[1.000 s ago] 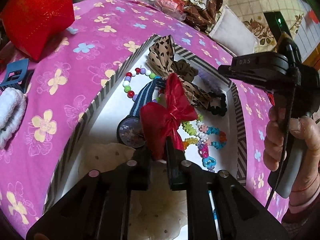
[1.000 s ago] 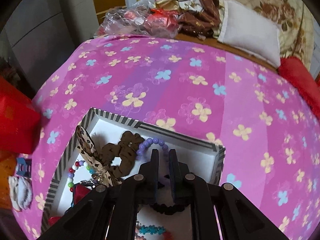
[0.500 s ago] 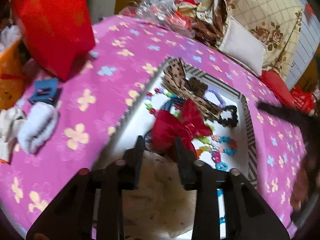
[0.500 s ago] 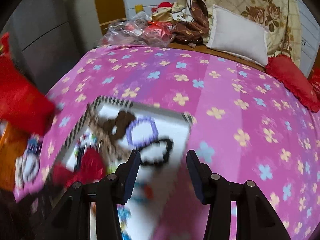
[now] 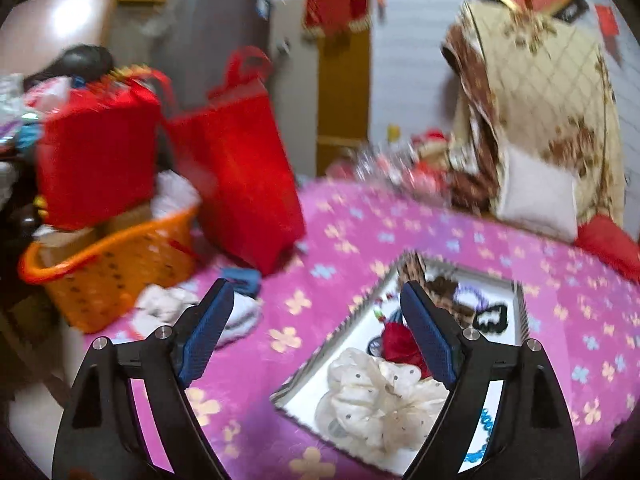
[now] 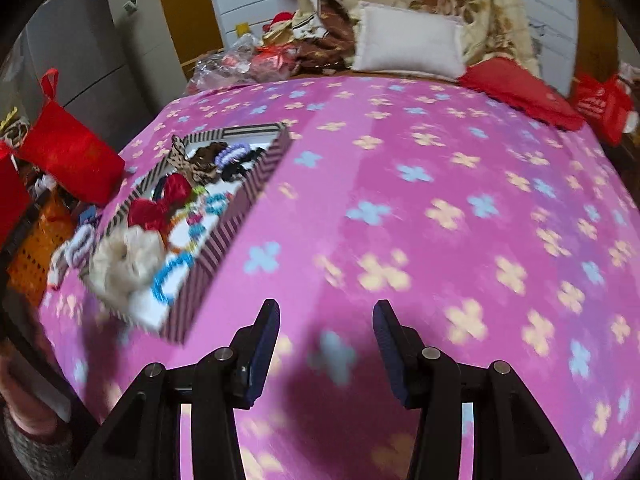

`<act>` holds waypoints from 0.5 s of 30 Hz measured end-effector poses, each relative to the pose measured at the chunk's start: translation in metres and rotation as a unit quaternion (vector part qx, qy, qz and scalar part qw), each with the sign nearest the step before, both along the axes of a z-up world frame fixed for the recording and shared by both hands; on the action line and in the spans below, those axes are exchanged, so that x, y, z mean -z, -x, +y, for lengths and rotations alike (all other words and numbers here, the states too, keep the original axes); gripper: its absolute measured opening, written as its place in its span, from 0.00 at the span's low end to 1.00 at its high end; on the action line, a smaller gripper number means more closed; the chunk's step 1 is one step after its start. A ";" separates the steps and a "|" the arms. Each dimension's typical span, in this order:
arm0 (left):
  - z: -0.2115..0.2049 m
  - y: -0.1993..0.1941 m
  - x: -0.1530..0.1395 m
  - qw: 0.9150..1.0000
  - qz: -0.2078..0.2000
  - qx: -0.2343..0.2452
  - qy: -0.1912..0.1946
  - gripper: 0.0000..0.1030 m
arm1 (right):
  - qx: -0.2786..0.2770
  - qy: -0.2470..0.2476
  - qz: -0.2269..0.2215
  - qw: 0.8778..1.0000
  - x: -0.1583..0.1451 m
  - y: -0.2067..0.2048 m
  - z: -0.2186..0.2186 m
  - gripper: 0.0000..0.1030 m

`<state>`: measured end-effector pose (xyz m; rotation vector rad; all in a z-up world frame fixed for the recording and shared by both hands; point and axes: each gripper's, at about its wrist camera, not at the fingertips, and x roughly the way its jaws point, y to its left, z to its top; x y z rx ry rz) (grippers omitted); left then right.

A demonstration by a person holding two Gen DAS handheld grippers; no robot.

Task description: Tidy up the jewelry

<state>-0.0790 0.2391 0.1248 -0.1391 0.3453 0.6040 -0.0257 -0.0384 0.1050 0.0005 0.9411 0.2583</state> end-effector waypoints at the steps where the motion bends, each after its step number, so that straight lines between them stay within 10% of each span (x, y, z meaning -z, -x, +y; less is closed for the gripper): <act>1: -0.006 0.014 -0.004 1.000 -0.006 -0.012 -0.005 0.84 | 0.002 0.009 -0.009 1.000 -0.001 0.009 -0.005 0.45; 15: -0.093 0.117 -0.054 0.994 0.022 0.097 0.042 0.94 | -0.007 0.039 -0.079 0.996 -0.022 0.096 -0.017 0.45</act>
